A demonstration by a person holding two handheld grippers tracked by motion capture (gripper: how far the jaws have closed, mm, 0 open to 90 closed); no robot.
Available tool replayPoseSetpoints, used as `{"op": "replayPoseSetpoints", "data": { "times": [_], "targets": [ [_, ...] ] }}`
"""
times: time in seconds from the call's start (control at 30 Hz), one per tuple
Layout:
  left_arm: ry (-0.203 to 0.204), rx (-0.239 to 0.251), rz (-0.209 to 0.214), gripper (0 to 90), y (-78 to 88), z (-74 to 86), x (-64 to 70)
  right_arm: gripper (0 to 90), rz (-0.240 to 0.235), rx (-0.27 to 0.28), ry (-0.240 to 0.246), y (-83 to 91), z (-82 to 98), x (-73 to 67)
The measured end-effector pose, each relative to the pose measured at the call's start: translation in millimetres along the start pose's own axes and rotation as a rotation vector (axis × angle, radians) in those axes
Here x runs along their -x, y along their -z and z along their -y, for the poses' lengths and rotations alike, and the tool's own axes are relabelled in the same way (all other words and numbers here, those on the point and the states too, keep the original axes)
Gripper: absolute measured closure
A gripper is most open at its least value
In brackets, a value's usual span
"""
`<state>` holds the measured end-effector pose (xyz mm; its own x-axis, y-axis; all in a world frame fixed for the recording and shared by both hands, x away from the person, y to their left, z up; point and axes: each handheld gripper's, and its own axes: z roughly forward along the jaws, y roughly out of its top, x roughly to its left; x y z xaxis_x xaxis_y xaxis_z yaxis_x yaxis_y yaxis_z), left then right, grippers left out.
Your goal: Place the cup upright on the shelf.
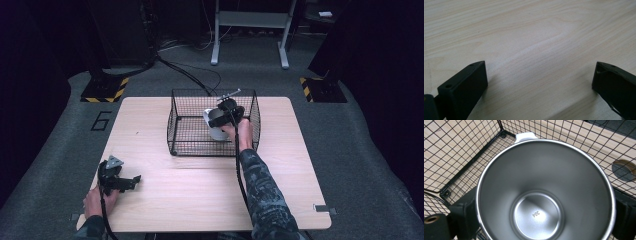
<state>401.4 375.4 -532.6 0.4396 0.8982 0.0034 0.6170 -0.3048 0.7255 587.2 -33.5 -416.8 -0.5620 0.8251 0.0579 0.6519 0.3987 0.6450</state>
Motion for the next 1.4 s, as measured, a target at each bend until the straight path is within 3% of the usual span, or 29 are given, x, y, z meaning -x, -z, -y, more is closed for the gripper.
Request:
{"op": "replayPoseSetpoints", "data": {
  "times": [0.83,1.1,1.4],
  "targets": [
    [0.007,0.005,0.0,0.1,-0.4,0.0,0.4,6.5,0.017,-0.04,0.017,-21.5,-7.0,-4.6],
    [0.007,0.004,-0.001,0.1,-0.4,0.0,0.5,6.3,0.023,-0.075,0.04,-24.6,-8.0,-4.9],
    [0.007,0.005,-0.001,0.1,-0.4,0.0,0.4,6.0,0.021,-0.108,0.033,-24.3,-9.4,-5.4]
  ]
}}
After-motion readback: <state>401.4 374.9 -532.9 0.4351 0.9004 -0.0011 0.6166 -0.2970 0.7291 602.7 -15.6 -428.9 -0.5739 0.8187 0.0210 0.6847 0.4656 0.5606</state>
